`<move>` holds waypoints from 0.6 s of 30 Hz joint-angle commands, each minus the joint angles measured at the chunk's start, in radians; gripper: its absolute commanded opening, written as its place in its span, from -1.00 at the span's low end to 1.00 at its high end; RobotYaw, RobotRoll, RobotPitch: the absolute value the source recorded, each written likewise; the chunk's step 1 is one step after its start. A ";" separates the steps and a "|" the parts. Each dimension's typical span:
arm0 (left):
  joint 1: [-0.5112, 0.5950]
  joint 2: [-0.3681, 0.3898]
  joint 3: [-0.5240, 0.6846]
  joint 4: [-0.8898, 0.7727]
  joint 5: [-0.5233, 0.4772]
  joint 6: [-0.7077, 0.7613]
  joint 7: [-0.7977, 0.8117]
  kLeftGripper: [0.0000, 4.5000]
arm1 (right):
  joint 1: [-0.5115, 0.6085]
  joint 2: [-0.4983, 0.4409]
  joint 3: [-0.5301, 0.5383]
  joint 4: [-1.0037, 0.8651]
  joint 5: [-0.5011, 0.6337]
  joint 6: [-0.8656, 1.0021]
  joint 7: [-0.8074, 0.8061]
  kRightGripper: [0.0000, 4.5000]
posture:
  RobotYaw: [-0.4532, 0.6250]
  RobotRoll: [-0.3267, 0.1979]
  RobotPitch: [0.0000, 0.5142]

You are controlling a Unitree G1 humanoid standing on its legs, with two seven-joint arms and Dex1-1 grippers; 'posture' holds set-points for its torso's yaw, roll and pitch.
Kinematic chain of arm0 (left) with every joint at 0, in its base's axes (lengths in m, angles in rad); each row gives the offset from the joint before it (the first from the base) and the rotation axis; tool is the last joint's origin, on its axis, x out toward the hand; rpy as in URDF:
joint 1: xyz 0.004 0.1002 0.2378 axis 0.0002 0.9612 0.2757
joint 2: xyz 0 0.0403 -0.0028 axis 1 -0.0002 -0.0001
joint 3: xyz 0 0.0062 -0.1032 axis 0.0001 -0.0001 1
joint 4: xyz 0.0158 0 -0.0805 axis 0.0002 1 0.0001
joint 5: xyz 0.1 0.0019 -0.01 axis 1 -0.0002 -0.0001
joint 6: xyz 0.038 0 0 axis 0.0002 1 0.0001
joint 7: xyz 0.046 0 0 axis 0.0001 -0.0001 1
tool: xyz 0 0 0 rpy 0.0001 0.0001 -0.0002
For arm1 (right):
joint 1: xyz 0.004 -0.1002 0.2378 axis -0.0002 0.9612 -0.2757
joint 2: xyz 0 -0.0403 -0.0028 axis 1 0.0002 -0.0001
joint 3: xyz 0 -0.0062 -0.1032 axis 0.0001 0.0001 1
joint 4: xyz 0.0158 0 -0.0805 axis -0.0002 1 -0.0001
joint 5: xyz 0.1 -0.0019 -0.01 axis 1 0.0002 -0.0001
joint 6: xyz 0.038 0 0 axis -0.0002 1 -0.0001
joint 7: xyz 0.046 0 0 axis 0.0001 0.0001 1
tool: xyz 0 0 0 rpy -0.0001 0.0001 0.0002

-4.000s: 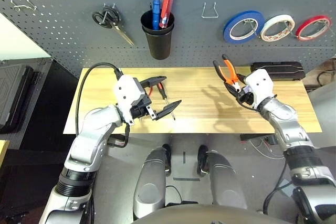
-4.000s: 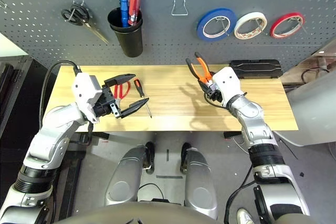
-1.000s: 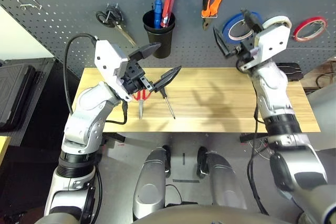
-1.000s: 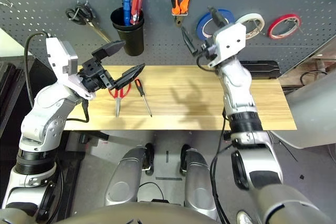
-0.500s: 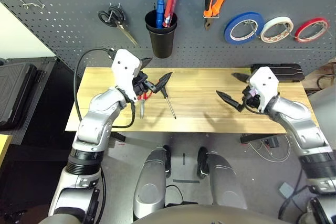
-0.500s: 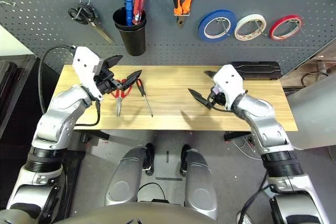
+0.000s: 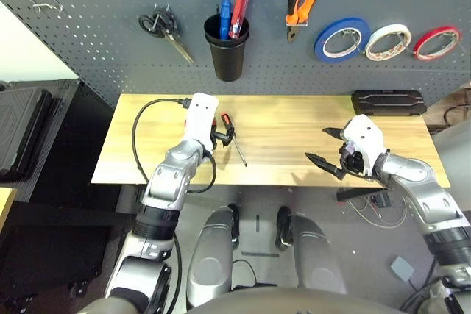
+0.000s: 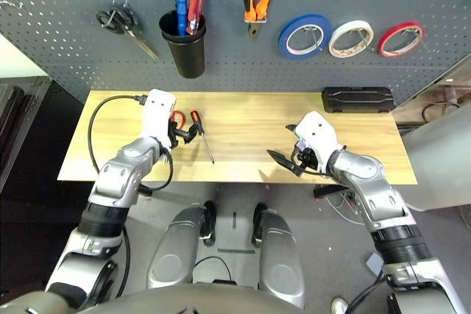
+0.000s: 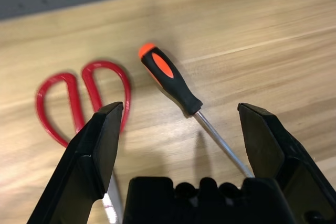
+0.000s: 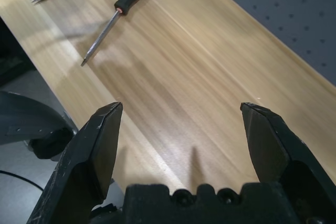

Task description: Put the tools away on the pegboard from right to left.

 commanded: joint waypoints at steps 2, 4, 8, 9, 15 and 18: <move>-0.057 -0.043 0.019 0.149 0.030 -0.001 0.065 1.00 | 0.019 0.003 0.021 0.020 -0.024 0.001 -0.002 0.98 | 0.07 0.25 -0.11; -0.085 -0.056 0.028 0.209 0.034 -0.022 0.083 1.00 | 0.018 0.005 0.023 0.022 -0.028 0.001 -0.003 0.98 | 0.07 0.25 -0.11; -0.159 -0.082 0.046 0.363 0.047 -0.086 0.127 1.00 | 0.019 0.010 0.030 0.019 -0.039 0.005 -0.011 0.98 | 0.05 0.25 -0.09; -0.172 -0.086 0.046 0.393 0.051 -0.103 0.135 1.00 | 0.022 0.011 0.031 0.016 -0.041 0.005 -0.013 0.98 | 0.04 0.25 -0.09; -0.283 -0.106 0.074 0.643 0.050 -0.220 0.158 1.00 | 0.039 0.013 0.032 -0.011 -0.047 0.019 -0.025 0.98 | 0.00 0.25 -0.07; -0.317 -0.111 0.084 0.724 0.051 -0.264 0.163 1.00 | 0.044 0.009 0.027 -0.018 -0.049 0.022 -0.031 0.98 | -0.02 0.25 -0.06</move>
